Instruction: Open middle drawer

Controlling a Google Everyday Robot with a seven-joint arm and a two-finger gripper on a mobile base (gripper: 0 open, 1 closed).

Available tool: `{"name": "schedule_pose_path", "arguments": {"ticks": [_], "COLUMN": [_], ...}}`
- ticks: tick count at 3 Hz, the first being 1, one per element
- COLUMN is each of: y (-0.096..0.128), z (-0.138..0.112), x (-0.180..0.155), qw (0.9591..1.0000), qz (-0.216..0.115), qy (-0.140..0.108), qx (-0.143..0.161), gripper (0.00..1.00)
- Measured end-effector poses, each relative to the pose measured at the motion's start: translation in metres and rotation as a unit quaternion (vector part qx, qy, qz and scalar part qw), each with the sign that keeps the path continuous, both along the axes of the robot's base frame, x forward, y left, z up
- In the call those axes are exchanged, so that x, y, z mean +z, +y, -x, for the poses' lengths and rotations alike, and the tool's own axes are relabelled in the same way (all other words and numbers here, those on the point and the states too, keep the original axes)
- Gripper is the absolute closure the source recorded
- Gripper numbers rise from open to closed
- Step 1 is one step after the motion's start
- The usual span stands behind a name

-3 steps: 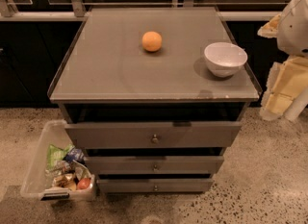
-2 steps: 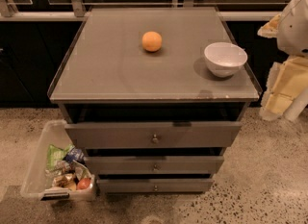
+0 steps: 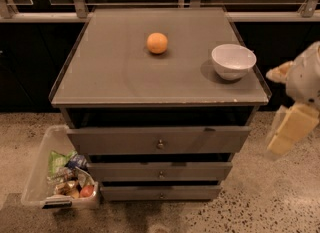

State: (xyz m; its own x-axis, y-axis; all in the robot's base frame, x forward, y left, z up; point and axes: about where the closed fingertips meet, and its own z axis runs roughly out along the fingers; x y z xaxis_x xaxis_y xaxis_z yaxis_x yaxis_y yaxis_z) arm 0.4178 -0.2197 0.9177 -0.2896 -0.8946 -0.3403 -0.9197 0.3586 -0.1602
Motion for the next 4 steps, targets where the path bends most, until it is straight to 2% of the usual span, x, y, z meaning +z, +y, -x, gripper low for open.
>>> {"name": "schedule_pose_path", "arguments": {"ticks": [1, 2, 3, 4], "y": [0.001, 0.007, 0.008, -0.001], "z": [0.018, 0.025, 0.026, 0.036], "x": [-0.065, -0.113, -0.118, -0.141], "qw": [0.9965, 0.9897, 0.9889, 0.9806], "qz": [-0.066, -0.114, -0.118, -0.156], "qy": [0.048, 0.083, 0.087, 0.096], "qx": [-0.018, -0.026, -0.027, -0.070], "gripper": [0.00, 0.00, 0.00, 0.00]}}
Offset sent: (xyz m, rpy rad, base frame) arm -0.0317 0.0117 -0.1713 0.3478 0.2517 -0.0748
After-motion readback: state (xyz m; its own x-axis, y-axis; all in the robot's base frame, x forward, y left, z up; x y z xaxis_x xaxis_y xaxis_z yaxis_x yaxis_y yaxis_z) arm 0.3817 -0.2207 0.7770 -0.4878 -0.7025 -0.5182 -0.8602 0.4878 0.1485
